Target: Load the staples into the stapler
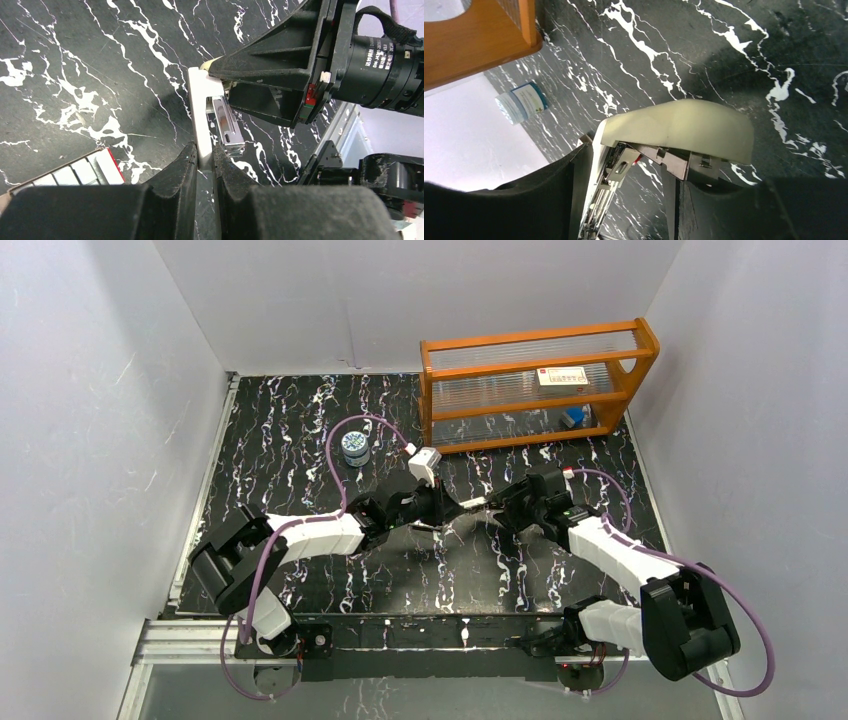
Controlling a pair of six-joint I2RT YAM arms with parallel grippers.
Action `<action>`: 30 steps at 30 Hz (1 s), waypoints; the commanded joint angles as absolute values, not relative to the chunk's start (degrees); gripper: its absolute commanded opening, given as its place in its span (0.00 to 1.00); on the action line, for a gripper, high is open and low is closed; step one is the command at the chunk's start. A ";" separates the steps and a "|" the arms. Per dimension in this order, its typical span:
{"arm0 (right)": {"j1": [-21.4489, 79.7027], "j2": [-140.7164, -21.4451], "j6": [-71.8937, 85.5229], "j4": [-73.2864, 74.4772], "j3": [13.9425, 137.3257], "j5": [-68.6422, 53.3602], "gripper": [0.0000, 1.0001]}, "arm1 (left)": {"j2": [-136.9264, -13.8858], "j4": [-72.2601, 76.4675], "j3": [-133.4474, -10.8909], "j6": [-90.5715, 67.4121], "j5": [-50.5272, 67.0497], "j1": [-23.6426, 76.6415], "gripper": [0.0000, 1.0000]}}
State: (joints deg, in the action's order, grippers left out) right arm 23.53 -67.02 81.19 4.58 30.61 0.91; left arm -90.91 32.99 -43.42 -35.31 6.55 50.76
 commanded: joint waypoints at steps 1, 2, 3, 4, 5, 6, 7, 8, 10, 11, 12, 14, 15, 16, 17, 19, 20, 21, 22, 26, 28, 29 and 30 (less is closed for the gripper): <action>24.08 -66.83 75.65 10.59 35.98 5.39 0.62 | -90.45 35.30 -43.88 -42.54 8.77 50.98 0.00; 24.00 -66.61 74.31 11.99 37.13 6.38 0.64 | -90.92 35.14 -44.08 -44.59 9.04 50.98 0.00; 24.06 -66.48 73.31 12.86 37.58 7.05 0.66 | -91.44 35.22 -44.19 -46.72 9.41 51.00 0.00; 24.02 -66.43 72.59 13.84 38.00 7.49 0.67 | -92.00 35.43 -44.40 -48.80 9.93 51.01 0.00; 24.09 -66.49 71.89 14.67 38.33 8.01 0.68 | -92.67 35.43 -44.63 -50.78 10.43 51.02 0.00; 24.14 -66.65 71.48 15.67 38.54 8.47 0.70 | -93.35 35.23 -45.17 -53.37 11.03 51.05 0.00; 24.13 -66.72 71.13 16.42 38.66 8.85 0.71 | -94.21 35.10 -45.76 -55.45 11.76 50.99 0.00; 24.11 -66.83 70.68 16.88 38.75 9.36 0.72 | -94.98 35.14 -46.30 -57.46 12.52 50.98 0.00; 24.17 -66.88 69.74 17.74 38.76 10.16 0.74 | -96.78 35.71 -47.11 -61.46 13.54 50.98 0.00; 24.17 -66.96 69.16 18.33 38.76 10.64 0.75 | -97.48 36.18 -47.30 -63.34 13.77 50.98 0.00; 24.13 -66.89 68.84 19.04 38.90 11.26 0.75 | -98.08 36.36 -47.55 -64.61 13.64 51.00 0.00; 24.14 -66.53 68.10 20.07 39.03 12.44 0.76 | -99.18 36.44 -48.01 -67.03 13.43 51.02 0.00; 24.11 -66.20 67.49 20.37 39.09 13.02 0.77 | -99.75 36.40 -48.33 -67.58 13.19 50.98 0.00; 24.18 -65.76 66.81 20.65 39.11 13.69 0.77 | -100.21 36.22 -48.62 -68.22 12.90 51.02 0.00; 24.22 -65.28 66.27 21.13 39.23 14.33 0.77 | -100.55 36.09 -48.73 -69.16 12.65 50.98 0.00; 24.25 -64.56 64.95 21.93 39.66 15.46 0.77 | -101.33 35.01 -48.92 -70.83 11.83 50.98 0.00; 24.18 -64.10 64.15 22.46 39.97 15.81 0.78 | -101.63 34.53 -48.95 -71.44 11.43 51.02 0.00; 24.25 -63.91 63.51 23.00 40.34 15.99 0.78 | -101.91 34.32 -48.76 -72.20 11.22 50.99 0.00; 24.19 -63.71 63.00 23.62 40.61 16.22 0.78 | -102.13 34.28 -48.51 -72.89 11.05 50.98 0.00; 24.26 -62.29 61.79 24.66 40.42 16.54 0.79 | -102.89 33.56 -47.71 -75.24 10.83 50.99 0.00; 24.21 -61.68 61.26 24.70 40.08 16.39 0.79 | -103.09 32.84 -47.26 -76.06 10.77 50.98 0.00; 24.24 -61.47 60.92 24.65 39.96 16.36 0.79 | -103.03 32.34 -47.16 -76.34 10.66 50.98 0.00; 24.26 -61.30 60.63 24.69 39.91 16.16 0.79 | -102.94 31.77 -47.05 -76.37 10.50 50.99 0.02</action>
State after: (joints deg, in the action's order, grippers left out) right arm 24.12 -62.96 62.89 23.79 38.13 14.28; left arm -103.63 32.71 -46.87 -74.04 11.53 50.76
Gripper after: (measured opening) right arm 0.787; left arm 0.116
